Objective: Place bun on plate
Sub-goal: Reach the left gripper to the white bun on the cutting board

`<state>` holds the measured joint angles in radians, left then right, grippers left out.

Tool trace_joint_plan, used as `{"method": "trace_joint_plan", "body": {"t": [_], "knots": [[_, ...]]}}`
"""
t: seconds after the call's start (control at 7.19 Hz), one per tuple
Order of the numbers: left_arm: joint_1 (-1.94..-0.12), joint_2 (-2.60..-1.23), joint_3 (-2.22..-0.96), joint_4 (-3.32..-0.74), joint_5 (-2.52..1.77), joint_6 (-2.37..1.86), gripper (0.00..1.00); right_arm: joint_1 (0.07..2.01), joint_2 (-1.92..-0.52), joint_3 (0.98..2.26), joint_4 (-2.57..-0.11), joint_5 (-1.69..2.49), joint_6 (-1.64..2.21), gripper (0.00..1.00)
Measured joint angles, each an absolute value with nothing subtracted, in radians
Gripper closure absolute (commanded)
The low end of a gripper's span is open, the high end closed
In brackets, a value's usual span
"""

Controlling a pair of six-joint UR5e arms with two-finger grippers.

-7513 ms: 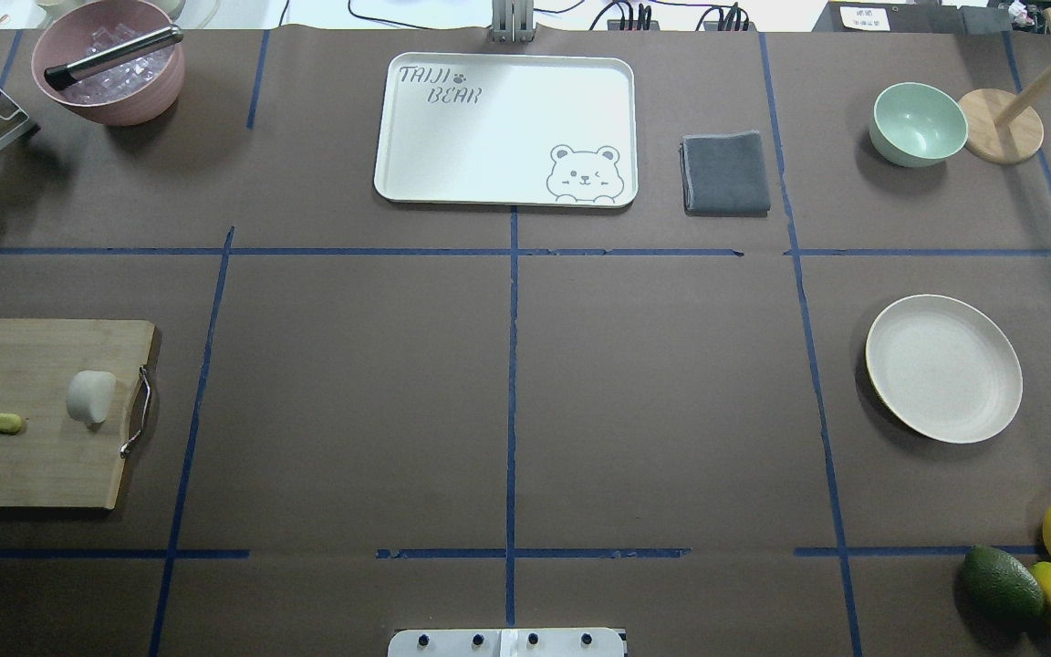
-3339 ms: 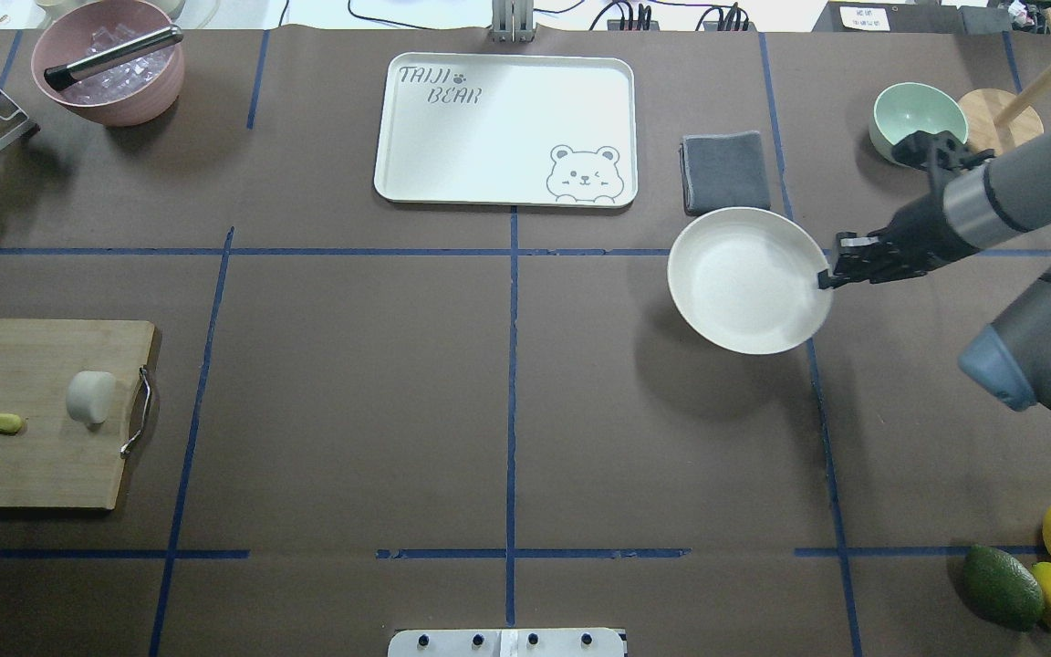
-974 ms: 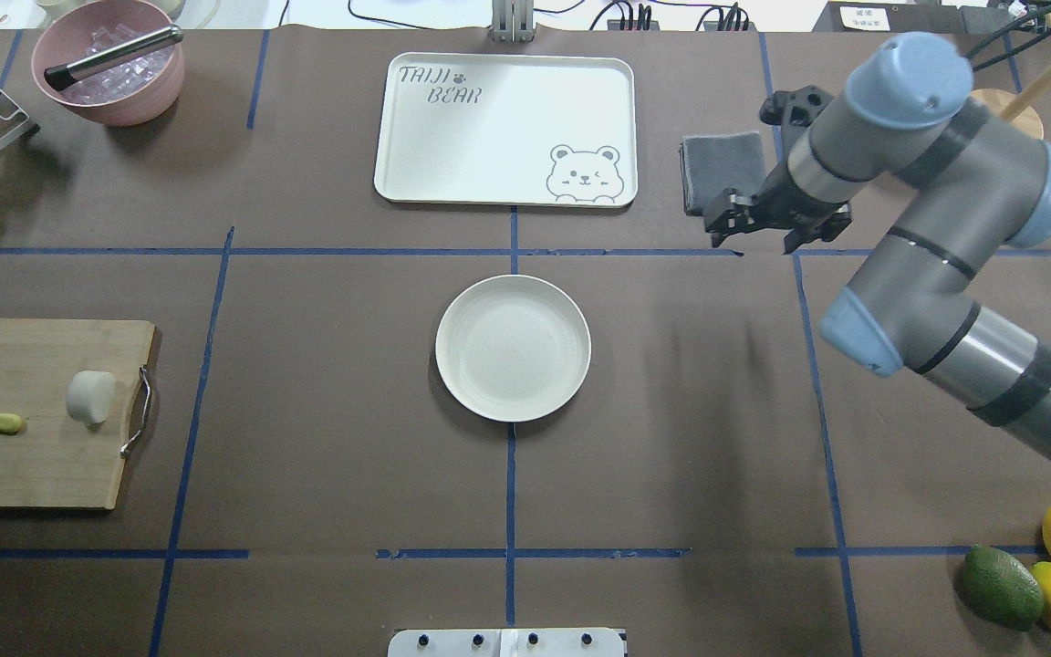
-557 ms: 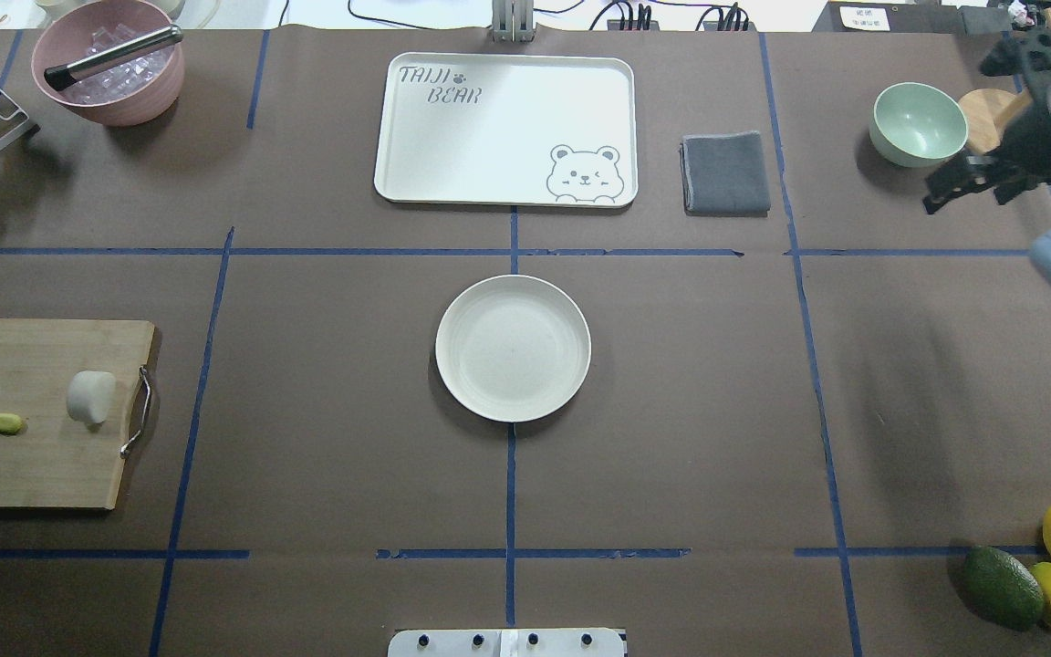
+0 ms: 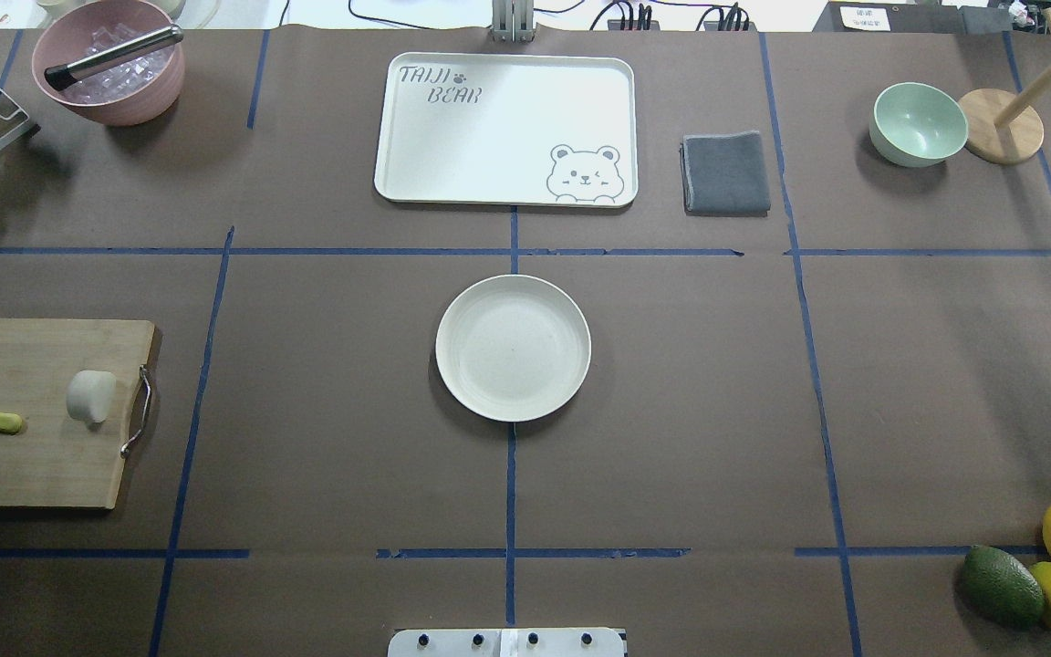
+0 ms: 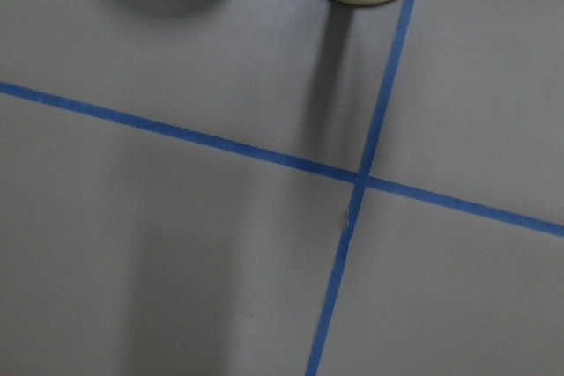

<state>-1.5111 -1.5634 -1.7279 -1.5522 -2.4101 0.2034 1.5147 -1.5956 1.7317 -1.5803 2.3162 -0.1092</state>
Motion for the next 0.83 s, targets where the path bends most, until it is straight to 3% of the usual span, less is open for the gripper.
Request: {"method": "trace_joint_plan", "body": {"t": [0.42, 0.83], "knots": [[-1.441, -1.58, -1.763, -1.619, -2.412, 0.138, 0.0, 1.527, -1.639, 1.765, -1.591, 2.314, -0.103, 0.0], [-1.232, -1.547, -1.809, -1.796, -2.366, -0.323, 0.0, 1.528, -1.643, 1.766, -1.589, 2.318, -0.097, 0.0]]}}
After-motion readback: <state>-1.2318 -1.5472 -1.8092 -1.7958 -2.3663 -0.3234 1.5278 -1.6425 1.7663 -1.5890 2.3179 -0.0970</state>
